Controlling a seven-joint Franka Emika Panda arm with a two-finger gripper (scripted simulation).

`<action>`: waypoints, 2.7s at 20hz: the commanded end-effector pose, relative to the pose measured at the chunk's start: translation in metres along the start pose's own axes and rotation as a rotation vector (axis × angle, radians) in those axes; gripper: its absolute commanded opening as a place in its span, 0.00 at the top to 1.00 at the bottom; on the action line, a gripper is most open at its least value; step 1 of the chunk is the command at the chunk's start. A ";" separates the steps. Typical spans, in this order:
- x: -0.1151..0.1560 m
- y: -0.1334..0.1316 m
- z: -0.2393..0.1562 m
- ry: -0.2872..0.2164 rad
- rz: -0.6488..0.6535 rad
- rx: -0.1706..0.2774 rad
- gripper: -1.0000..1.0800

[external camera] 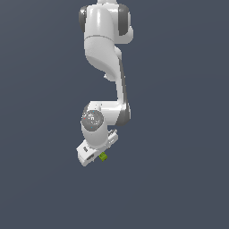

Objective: Pick up the object and move it to a goal position.

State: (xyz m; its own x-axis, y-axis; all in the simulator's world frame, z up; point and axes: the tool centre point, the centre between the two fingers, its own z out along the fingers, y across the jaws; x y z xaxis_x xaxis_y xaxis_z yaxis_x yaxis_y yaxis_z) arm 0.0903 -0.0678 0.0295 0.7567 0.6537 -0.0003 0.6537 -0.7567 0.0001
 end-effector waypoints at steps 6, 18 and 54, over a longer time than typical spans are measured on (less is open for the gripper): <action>0.001 0.001 0.017 0.000 -0.001 0.000 0.04; 0.001 0.001 0.017 0.000 -0.001 0.000 1.00; -0.050 -0.037 -0.190 0.000 -0.001 0.000 1.00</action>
State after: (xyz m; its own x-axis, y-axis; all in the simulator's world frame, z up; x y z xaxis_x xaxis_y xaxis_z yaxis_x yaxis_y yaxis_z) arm 0.0307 -0.0722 0.2133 0.7559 0.6547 0.0001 0.6547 -0.7559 0.0011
